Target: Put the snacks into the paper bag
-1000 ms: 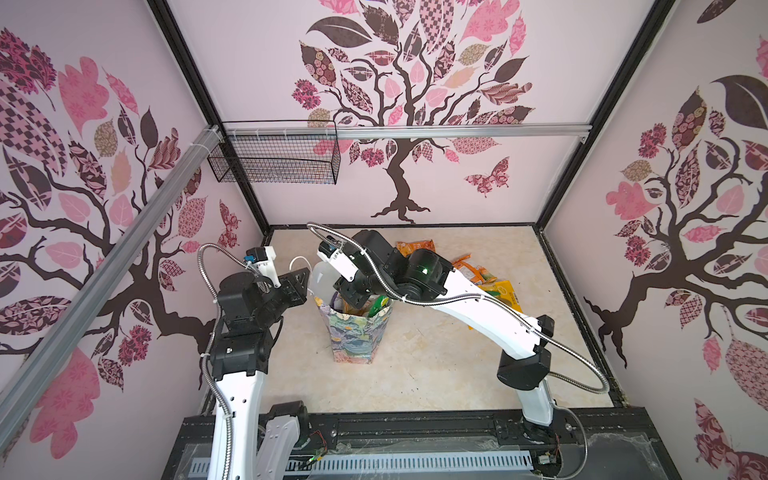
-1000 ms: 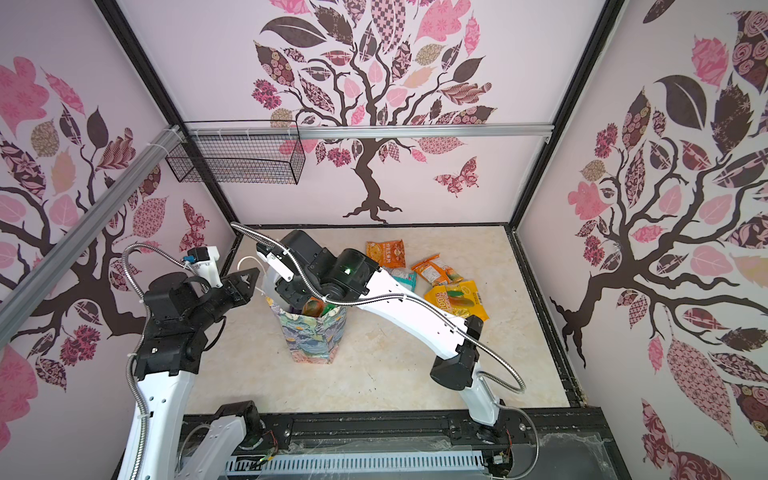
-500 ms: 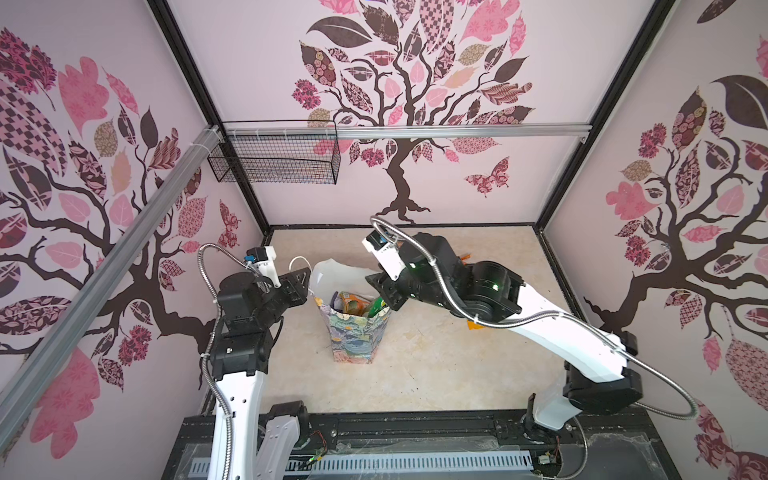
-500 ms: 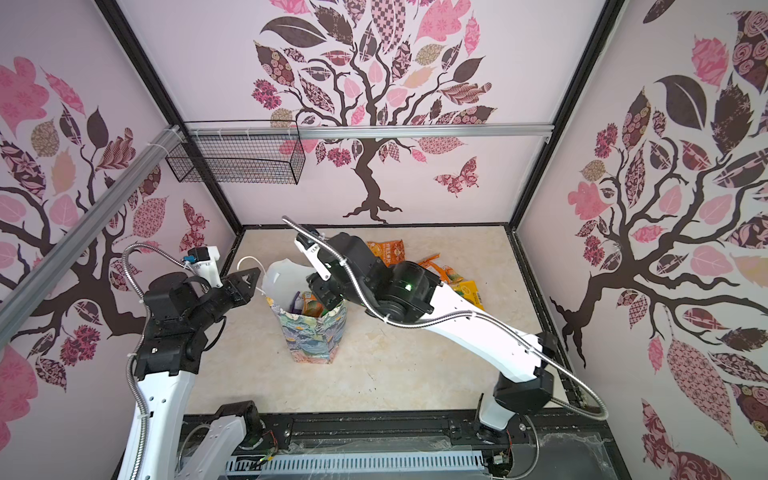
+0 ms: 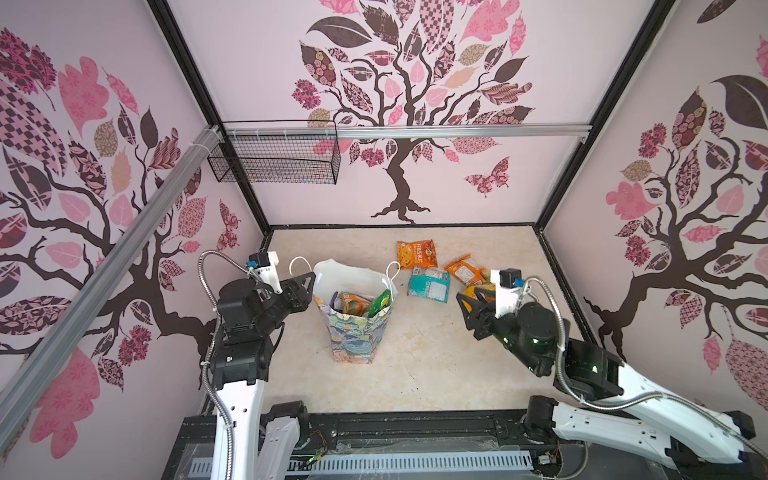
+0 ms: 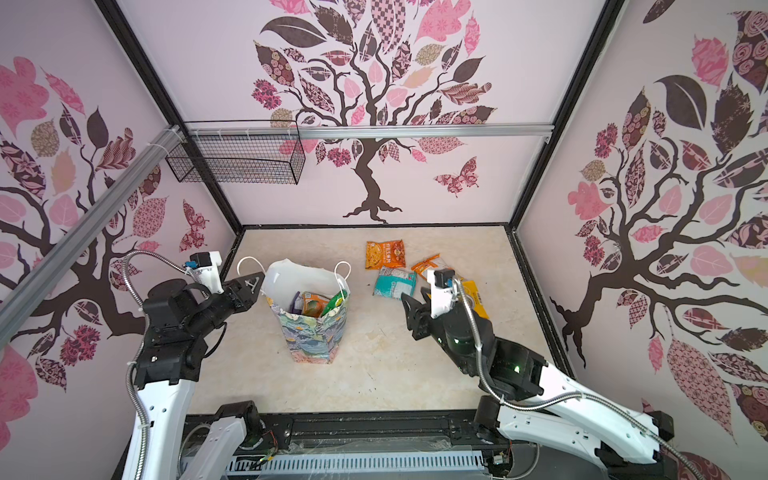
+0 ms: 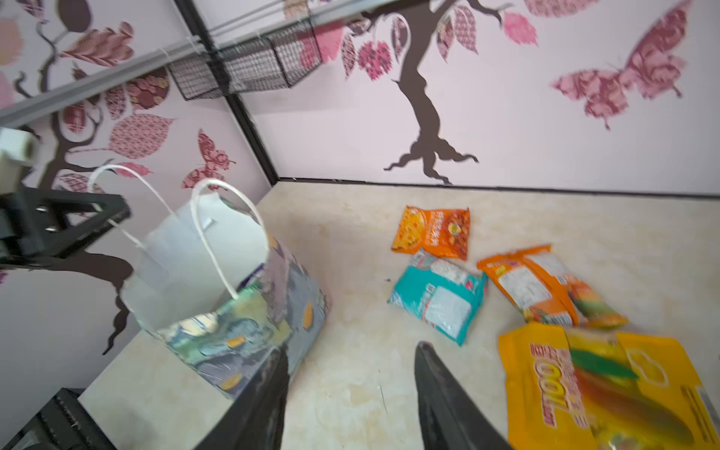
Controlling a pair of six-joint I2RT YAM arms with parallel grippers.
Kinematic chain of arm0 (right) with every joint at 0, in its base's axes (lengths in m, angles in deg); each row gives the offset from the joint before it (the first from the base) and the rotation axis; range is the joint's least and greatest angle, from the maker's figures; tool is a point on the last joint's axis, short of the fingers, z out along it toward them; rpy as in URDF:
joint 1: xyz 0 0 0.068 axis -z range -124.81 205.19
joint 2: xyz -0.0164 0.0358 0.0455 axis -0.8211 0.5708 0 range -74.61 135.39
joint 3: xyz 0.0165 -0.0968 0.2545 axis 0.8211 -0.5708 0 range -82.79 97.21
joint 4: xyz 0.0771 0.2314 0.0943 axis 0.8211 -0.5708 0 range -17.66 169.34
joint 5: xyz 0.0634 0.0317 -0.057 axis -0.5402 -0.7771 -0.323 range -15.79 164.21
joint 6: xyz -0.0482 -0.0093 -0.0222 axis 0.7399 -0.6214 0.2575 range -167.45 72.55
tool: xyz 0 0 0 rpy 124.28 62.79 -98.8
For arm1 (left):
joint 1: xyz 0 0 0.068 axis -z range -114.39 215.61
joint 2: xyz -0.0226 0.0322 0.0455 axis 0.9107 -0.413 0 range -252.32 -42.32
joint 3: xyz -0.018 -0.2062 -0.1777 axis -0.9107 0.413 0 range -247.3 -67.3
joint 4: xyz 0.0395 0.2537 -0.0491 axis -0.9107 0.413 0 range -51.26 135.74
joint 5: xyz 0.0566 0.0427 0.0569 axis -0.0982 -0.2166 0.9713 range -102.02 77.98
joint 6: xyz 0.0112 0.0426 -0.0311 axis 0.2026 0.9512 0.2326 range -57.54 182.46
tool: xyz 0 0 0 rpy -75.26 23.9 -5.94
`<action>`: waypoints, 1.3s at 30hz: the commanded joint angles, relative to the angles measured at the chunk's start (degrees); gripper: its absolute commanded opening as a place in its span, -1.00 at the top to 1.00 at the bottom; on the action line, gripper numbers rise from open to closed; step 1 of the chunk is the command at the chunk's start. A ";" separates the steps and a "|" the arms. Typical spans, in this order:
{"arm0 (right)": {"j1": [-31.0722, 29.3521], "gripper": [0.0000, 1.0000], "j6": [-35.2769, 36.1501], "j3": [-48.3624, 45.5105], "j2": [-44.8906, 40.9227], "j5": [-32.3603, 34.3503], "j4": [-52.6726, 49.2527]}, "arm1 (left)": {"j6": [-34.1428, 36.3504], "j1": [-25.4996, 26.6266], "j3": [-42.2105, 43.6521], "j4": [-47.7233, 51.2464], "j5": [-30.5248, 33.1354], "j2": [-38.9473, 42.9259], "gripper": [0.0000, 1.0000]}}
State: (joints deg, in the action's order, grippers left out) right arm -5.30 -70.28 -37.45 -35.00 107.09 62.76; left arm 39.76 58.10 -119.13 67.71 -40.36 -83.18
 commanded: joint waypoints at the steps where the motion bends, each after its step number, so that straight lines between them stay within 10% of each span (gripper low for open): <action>1: 4.35 -0.21 -4.74 -3.18 0.88 3.28 2.10 | -0.31 0.10 2.73 -0.08 -2.26 0.39 0.17; 9: 11.82 -0.46 -2.18 -4.19 5.90 -4.30 1.77 | 0.68 2.03 1.90 2.58 0.21 -1.20 0.05; 16: 25.66 -0.52 -5.97 -10.60 14.60 -28.39 12.97 | 1.42 2.31 1.93 3.28 2.50 -0.78 0.03; 39: 30.46 -0.67 -8.25 -15.22 31.11 -36.01 28.57 | 1.34 1.57 1.95 2.42 0.79 -0.59 0.10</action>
State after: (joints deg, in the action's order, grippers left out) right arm 24.43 -77.76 -52.77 -5.40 73.45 88.22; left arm 40.18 60.04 -117.91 70.57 -39.12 -84.32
